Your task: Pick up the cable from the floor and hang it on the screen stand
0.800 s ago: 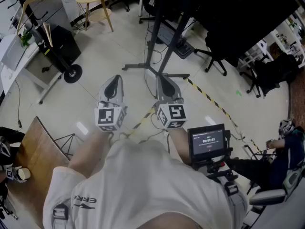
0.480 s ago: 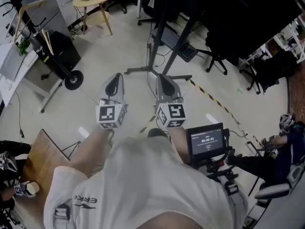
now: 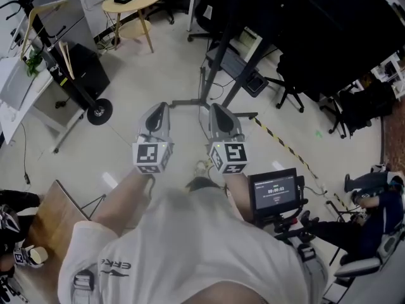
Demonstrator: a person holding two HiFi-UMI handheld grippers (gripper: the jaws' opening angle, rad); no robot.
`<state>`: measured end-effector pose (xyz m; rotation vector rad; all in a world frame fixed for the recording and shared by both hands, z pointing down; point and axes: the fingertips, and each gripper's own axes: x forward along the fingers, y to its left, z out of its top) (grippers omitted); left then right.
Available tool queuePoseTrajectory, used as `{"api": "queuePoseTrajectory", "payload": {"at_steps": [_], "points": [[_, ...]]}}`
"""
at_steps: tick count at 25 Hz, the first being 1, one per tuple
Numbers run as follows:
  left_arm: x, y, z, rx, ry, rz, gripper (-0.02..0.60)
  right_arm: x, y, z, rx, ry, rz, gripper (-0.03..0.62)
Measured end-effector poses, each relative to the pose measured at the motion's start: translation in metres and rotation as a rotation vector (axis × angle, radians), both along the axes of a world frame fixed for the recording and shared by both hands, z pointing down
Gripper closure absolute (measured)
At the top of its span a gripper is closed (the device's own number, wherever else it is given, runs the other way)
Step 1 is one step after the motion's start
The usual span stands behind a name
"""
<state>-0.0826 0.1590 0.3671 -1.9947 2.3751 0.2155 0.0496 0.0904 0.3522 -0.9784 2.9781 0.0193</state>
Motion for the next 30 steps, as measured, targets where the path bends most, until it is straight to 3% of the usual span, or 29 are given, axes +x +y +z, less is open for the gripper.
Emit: {"api": "queuePoseTrajectory", "payload": {"at_steps": [8, 21, 30], "points": [[-0.039, -0.077, -0.006, -0.033, -0.022, -0.019, 0.578, -0.031, -0.083, -0.003, -0.021, -0.003, -0.003, 0.582], [-0.034, -0.245, 0.016, -0.077, -0.043, -0.016, 0.578, -0.01, -0.248, 0.017, -0.026, 0.035, 0.016, 0.582], [-0.039, -0.295, 0.047, -0.141, -0.06, 0.022, 0.579, -0.009, -0.287, 0.052, -0.065, 0.086, 0.055, 0.582]]}}
